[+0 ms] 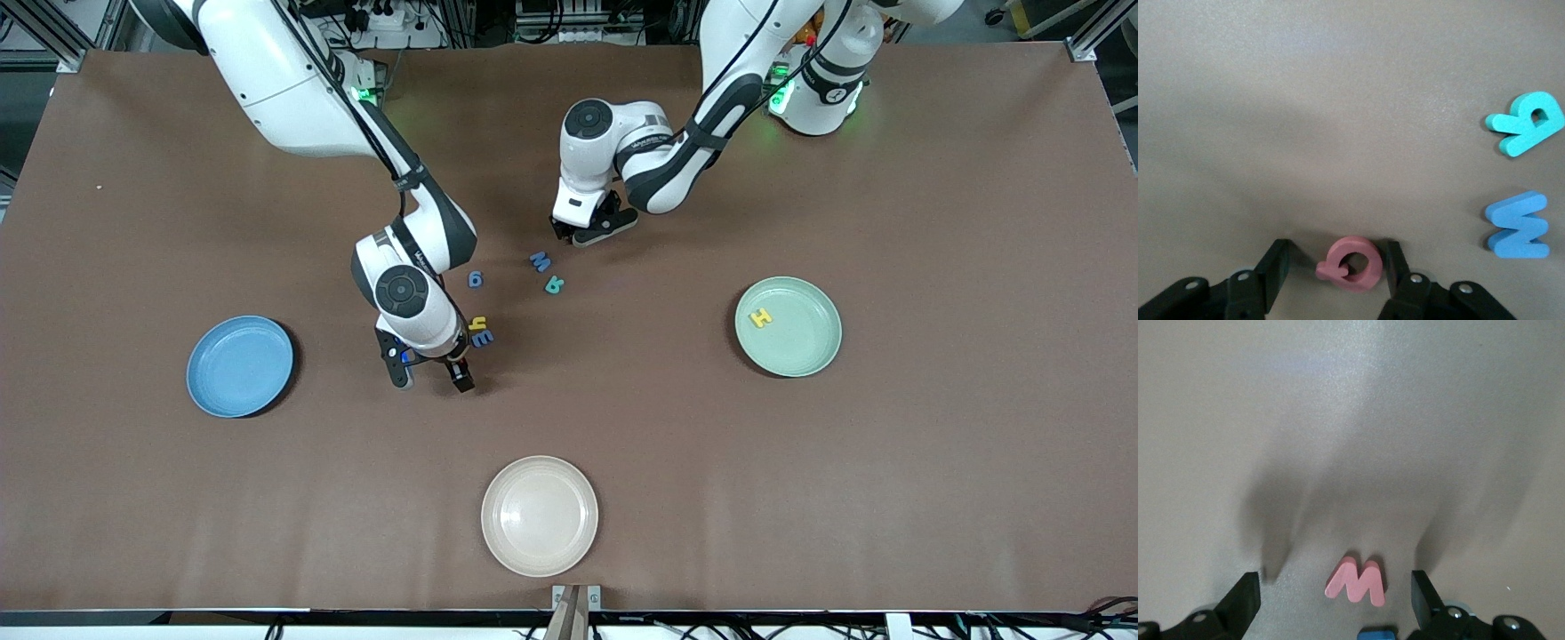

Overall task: Sort upper and lower case letters into plates
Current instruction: 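Grasp the q with the left gripper while the right gripper grasps the M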

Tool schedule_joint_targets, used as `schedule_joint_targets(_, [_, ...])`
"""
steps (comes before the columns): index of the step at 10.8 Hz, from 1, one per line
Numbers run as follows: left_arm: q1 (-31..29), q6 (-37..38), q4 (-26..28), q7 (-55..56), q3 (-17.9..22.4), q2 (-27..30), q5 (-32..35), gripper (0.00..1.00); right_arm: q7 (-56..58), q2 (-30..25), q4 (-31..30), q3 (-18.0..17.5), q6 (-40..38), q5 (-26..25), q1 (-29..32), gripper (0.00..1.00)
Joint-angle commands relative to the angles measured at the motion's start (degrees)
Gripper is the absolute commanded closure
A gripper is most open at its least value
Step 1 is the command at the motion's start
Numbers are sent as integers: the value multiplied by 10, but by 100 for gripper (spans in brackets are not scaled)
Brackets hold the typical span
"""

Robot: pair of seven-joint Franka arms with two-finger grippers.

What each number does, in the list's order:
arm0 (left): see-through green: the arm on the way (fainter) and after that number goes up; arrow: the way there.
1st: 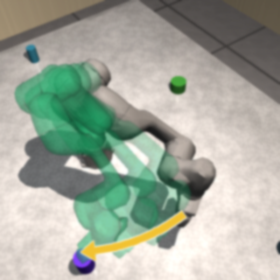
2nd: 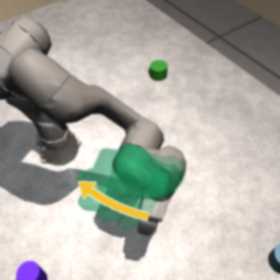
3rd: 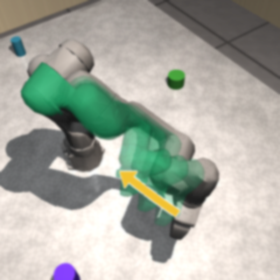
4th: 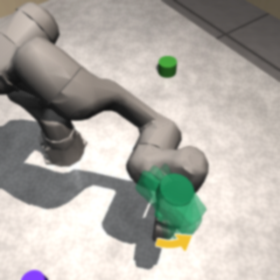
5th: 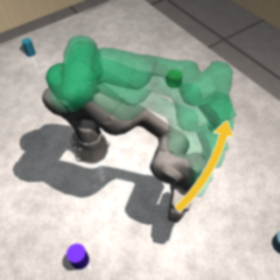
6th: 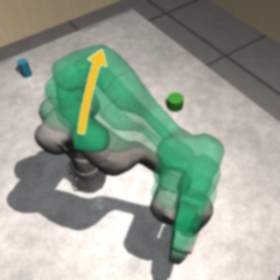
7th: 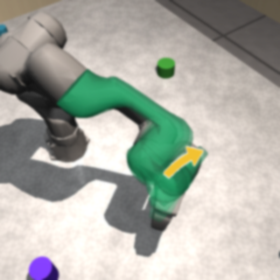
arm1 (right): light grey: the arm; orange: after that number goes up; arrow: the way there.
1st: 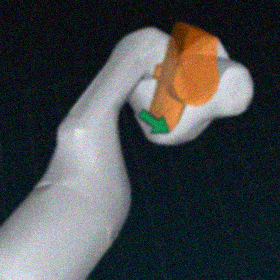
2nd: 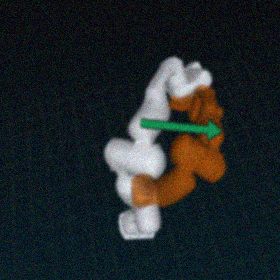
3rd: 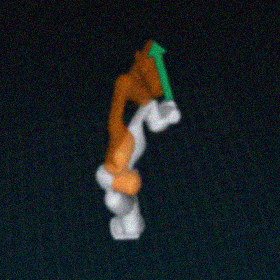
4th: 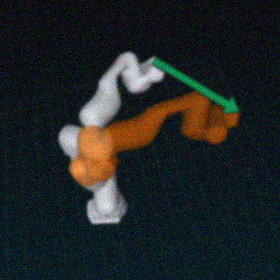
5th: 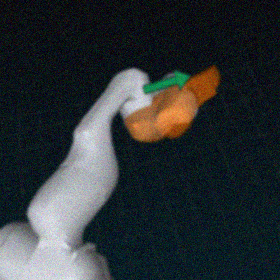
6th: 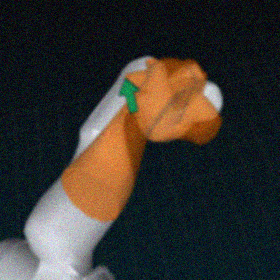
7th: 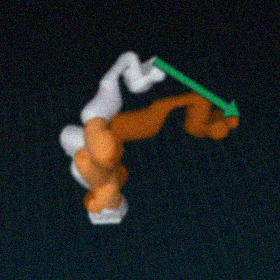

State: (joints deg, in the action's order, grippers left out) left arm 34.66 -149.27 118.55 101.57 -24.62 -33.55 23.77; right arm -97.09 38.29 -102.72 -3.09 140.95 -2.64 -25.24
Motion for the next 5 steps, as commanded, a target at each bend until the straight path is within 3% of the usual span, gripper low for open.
schedule_joint_targets(1, [0, -8, -2, 28, -3, -1, 22, 36, -18, 2, -5, -2, 9, -5, 1, 0])
schedule_joint_targets(2, [0, -8, -3, 28, -3, -1, 22, 48, -18, 5, -6, -2, 13, -6, 2, 0])
schedule_joint_targets(4, [1, -8, -5, 28, -3, -3, 22, 60, -31, 4, -21, -2, 44, -6, 1, 0])
schedule_joint_targets(5, [0, -8, -5, 28, -3, -4, 19, 61, -34, 4, -21, -2, 46, -7, 1, 0])
